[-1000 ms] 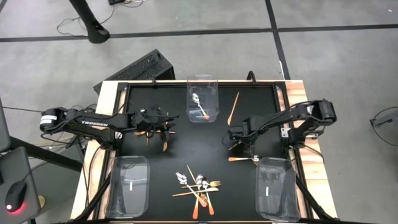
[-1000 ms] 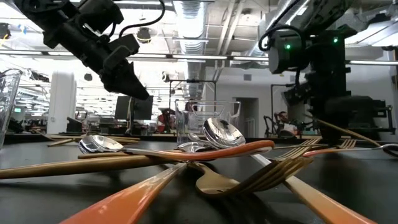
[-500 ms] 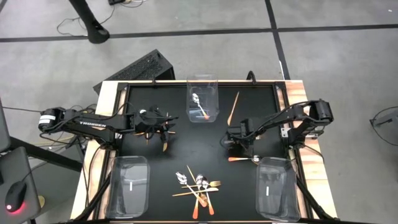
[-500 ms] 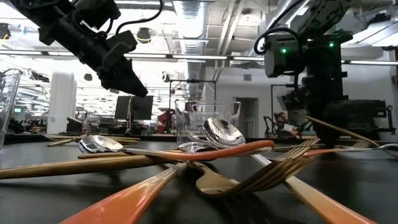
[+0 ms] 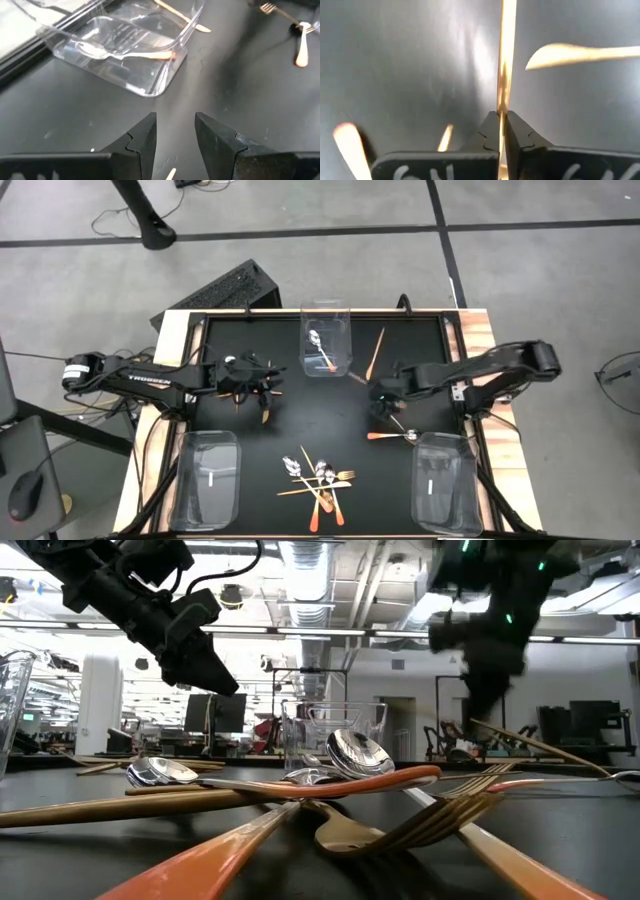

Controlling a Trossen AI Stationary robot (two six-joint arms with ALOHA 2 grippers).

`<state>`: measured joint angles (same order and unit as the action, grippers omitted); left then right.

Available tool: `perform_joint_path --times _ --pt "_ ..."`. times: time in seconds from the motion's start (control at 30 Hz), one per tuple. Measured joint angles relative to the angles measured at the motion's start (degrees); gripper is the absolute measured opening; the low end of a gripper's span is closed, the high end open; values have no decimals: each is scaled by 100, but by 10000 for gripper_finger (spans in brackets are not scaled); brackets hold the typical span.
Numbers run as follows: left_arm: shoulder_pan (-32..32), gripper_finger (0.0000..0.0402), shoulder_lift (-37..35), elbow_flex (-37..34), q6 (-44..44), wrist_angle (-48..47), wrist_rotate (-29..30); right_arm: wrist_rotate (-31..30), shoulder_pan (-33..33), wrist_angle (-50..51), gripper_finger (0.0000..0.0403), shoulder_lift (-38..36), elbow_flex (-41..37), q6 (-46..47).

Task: Sort silverware by color (type)
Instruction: Put the gold fork into the bottom left transparent bin

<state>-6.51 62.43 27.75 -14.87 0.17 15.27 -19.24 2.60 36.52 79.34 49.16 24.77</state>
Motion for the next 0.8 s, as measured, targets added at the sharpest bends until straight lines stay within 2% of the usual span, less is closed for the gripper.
perform_joint_path --times 0.07,0.17,0.23,0.37,0.5,0.63,0.8 --pt "70 121 0 1 -4 202 -3 -375 140 -757 14 -419 -103 72" --pt "209 121 14 1 37 861 -179 -460 347 -2212 13 -867 -397 -221" --pt "302 121 64 2 205 1432 -354 -456 468 -3350 13 -960 -617 -544" --pt "436 121 309 9 584 2650 -522 -468 648 -4708 12 -744 -790 -1107" --pt "464 127 710 9 960 3643 -949 -462 744 -5698 12 -165 -774 -1568" --pt "467 153 1160 10 990 4470 -1481 -336 753 -6319 11 352 -581 -2003" --pt "520 187 1661 42 1031 5295 -1491 -13 705 -6330 12 740 -263 -2056"
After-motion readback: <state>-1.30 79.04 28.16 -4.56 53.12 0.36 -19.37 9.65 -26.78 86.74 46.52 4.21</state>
